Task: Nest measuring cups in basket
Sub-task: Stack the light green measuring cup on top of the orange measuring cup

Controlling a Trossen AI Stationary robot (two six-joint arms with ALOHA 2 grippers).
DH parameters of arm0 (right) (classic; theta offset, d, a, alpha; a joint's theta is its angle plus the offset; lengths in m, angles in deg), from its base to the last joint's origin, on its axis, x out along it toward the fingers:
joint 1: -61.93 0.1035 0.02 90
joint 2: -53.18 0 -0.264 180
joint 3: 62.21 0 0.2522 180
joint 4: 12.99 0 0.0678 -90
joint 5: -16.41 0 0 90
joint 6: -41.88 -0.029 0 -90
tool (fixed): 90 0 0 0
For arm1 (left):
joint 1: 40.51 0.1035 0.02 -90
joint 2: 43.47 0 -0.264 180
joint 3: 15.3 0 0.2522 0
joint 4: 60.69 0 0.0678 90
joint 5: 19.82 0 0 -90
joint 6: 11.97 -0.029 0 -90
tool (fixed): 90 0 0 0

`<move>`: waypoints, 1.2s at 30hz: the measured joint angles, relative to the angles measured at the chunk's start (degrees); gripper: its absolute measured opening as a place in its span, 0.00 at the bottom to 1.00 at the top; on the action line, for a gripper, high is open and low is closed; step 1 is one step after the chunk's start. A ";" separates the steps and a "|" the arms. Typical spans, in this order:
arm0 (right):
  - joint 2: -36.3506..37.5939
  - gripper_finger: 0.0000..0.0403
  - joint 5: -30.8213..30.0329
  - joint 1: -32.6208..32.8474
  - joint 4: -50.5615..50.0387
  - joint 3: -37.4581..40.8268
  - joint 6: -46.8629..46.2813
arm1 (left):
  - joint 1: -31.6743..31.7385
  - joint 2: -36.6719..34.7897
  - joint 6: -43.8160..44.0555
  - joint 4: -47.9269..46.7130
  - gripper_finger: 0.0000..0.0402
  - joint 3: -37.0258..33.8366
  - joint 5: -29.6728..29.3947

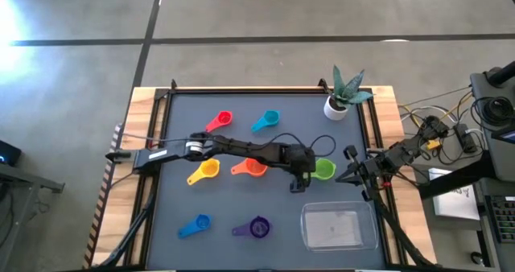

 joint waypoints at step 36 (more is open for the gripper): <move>0.00 0.02 -0.02 0.00 0.00 0.00 0.00 | 0.94 -1.67 -3.88 -20.14 0.26 9.08 1.60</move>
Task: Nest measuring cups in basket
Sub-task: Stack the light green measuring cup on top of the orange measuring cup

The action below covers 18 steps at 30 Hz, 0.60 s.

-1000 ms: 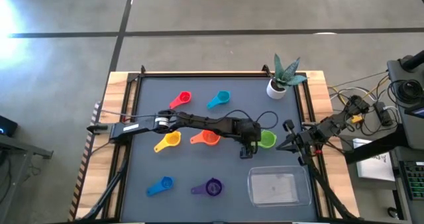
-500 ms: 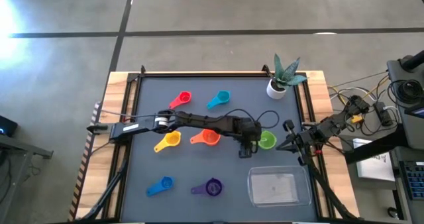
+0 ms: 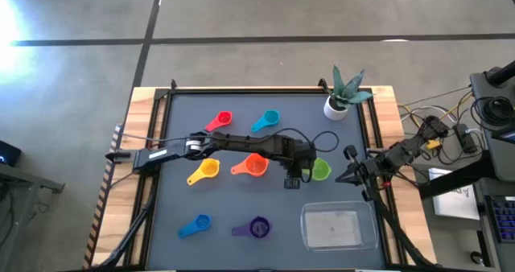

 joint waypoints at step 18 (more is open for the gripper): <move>0.00 0.02 0.00 0.00 0.00 0.01 -0.01 | 1.67 -27.12 2.98 19.44 0.26 -33.88 -0.21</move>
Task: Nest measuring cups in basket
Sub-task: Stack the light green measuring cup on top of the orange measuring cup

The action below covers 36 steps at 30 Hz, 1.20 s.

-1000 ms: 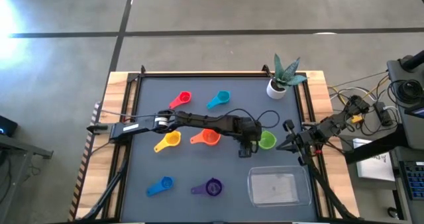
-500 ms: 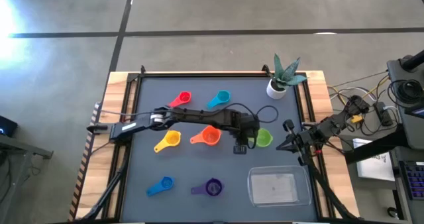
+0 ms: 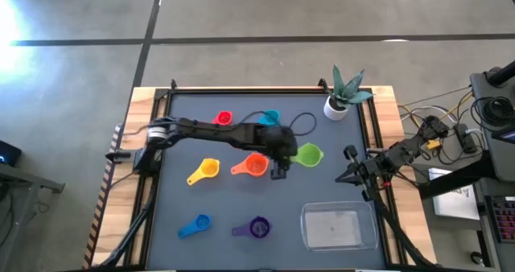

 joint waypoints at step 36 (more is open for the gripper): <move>0.00 0.02 0.00 0.00 -0.01 0.00 0.01 | 0.32 -38.86 13.05 7.03 0.26 -46.78 0.63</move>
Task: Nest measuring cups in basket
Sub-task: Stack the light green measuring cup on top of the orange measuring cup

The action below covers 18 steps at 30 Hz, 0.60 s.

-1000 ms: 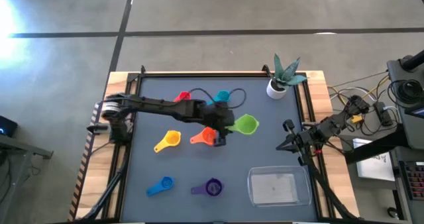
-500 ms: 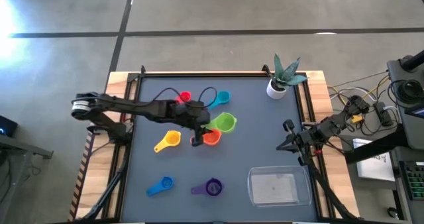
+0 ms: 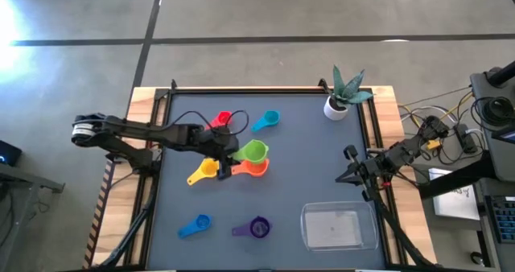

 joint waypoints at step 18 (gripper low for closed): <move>0.00 0.02 0.00 -0.02 0.01 0.01 0.00 | -0.26 9.69 4.01 3.40 0.26 -1.47 -0.11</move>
